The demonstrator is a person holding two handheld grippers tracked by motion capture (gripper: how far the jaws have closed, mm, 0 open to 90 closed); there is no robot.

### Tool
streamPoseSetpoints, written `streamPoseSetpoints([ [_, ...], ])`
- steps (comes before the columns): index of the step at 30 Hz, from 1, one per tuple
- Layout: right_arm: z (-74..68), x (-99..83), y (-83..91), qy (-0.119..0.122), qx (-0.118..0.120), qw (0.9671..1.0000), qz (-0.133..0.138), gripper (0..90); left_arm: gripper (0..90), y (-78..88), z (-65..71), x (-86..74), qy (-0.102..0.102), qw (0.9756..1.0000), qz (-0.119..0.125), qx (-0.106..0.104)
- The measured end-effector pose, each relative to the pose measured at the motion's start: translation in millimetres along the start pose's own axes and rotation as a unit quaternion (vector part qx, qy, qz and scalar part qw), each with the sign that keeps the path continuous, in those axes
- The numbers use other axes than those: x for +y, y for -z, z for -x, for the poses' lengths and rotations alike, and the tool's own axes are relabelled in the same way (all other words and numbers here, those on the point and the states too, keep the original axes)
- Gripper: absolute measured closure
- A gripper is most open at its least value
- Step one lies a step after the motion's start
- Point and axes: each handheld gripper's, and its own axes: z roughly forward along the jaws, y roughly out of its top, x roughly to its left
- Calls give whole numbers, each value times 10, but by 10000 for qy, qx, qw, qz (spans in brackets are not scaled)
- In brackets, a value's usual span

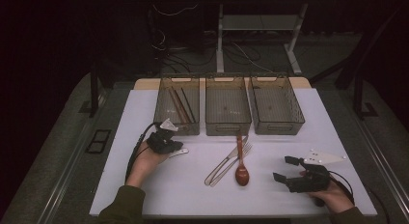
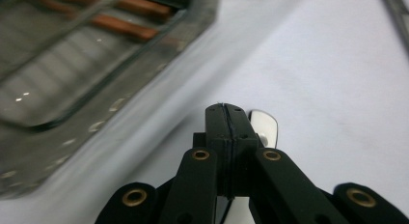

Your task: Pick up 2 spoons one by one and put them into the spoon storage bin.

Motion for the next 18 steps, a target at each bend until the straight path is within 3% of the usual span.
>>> streamPoseSetpoints([
  [3, 1, -1, 3, 5, 9, 10000, -5, 162, 891, -8, 54, 6, -48, 9999, -39, -140],
  [7, -1, -2, 2, 2, 12, 10000, -15, 162, 889, -3, 61, 5, -49, 9999, -4, -145],
  [10, -6, -4, 0, 19, 20, 10000, -18, 162, 870, 48, 47, 3, 31, 9998, 146, -151],
  [18, -4, -10, 7, 8, -8, 10000, -21, 162, 695, 334, -4, -95, 238, 9976, 651, -75],
])
